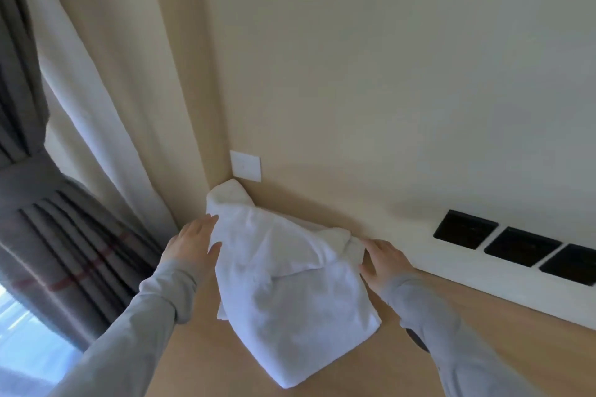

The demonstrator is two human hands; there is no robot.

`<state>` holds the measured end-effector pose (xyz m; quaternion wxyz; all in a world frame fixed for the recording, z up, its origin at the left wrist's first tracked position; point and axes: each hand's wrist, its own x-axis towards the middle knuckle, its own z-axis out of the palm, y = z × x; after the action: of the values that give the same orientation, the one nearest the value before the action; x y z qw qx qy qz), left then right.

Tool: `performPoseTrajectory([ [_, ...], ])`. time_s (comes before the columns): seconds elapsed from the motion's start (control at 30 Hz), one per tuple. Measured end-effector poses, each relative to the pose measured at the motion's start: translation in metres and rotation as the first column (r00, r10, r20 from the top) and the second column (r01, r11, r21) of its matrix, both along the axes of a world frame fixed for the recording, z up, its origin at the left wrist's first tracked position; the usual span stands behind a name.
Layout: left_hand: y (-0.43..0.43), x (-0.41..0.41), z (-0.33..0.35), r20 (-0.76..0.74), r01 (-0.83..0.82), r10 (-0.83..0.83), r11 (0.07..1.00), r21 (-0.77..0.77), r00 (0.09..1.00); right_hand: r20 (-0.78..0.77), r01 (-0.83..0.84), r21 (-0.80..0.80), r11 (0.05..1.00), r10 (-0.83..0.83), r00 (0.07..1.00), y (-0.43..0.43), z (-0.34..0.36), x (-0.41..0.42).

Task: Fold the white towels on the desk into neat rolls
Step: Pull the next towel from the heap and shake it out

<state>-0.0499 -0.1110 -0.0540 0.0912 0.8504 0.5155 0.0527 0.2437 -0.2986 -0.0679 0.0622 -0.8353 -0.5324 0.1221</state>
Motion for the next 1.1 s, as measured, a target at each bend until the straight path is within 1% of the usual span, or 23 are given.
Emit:
performPoseTrajectory([
  [0.07,0.025,-0.003,-0.012,0.003,0.032,-0.032,0.998,-0.046,0.999,-0.013,0.05,-0.08,0.995,-0.052,0.999,0.016,-0.012,-0.008],
  [0.17,0.053,-0.002,-0.03,0.054,0.078,-0.072,0.991,-0.112,0.996,-0.072,0.093,-0.148,0.985,-0.104,0.992,0.042,-0.03,-0.015],
  [0.23,0.067,0.008,-0.038,0.099,0.154,-0.141,0.98,-0.13,0.985,-0.117,0.094,-0.188,0.978,-0.118,0.986,0.057,-0.04,-0.017],
  [0.3,0.077,0.024,-0.044,0.112,0.223,-0.21,0.967,-0.12,0.971,-0.139,0.107,-0.207,0.972,-0.137,0.981,0.068,-0.05,-0.018],
  [0.4,0.088,0.056,-0.049,0.046,0.301,-0.3,0.954,-0.009,0.953,-0.214,0.167,-0.181,0.969,-0.204,0.955,0.073,-0.065,-0.026],
  [0.47,0.093,0.08,-0.054,-0.034,0.405,-0.405,0.914,0.006,0.914,-0.271,0.217,-0.124,0.968,-0.244,0.931,0.071,-0.076,-0.033],
  [0.53,0.095,0.104,-0.057,-0.13,0.484,-0.492,0.871,-0.088,0.861,-0.304,0.269,-0.061,0.961,-0.274,0.912,0.069,-0.085,-0.038],
  [0.6,0.097,0.125,-0.059,-0.208,0.515,-0.552,0.832,-0.207,0.808,-0.305,0.301,-0.024,0.953,-0.293,0.906,0.069,-0.092,-0.042],
  [0.67,0.098,0.14,-0.058,-0.232,0.52,-0.588,0.802,-0.296,0.775,-0.309,0.313,-0.008,0.95,-0.301,0.902,0.071,-0.096,-0.042],
  [0.73,0.099,0.148,-0.055,-0.228,0.515,-0.6,0.788,-0.338,0.767,-0.315,0.319,-0.001,0.948,-0.303,0.899,0.071,-0.097,-0.04],
  [0.8,0.098,0.152,-0.048,-0.173,0.503,-0.597,0.773,-0.387,0.783,-0.335,0.325,0.016,0.946,-0.301,0.893,0.067,-0.097,-0.039],
  [0.83,0.097,0.152,-0.045,-0.116,0.505,-0.593,0.76,-0.409,0.797,-0.358,0.335,0.03,0.942,-0.302,0.883,0.064,-0.097,-0.04],
  [0.9,0.092,0.15,-0.036,0.033,0.522,-0.567,0.733,-0.437,0.823,-0.427,0.38,0.049,0.924,-0.325,0.844,0.05,-0.1,-0.043],
  [1.0,0.086,0.145,-0.02,0.25,0.525,-0.463,0.71,-0.469,0.85,-0.424,0.511,0.046,0.858,-0.446,0.788,0.019,-0.117,-0.059],
  [1.03,0.084,0.143,-0.012,0.319,0.519,-0.41,0.702,-0.487,0.855,-0.433,0.565,0.032,0.825,-0.498,0.752,0.008,-0.121,-0.067],
  [1.07,0.081,0.14,-0.004,0.391,0.517,-0.351,0.692,-0.505,0.851,-0.451,0.622,0.065,0.78,-0.533,0.716,-0.003,-0.128,-0.076],
  [1.1,0.078,0.137,0.005,0.458,0.521,-0.295,0.68,-0.516,0.838,-0.501,0.708,0.031,0.706,-0.602,0.622,-0.012,-0.13,-0.089],
])
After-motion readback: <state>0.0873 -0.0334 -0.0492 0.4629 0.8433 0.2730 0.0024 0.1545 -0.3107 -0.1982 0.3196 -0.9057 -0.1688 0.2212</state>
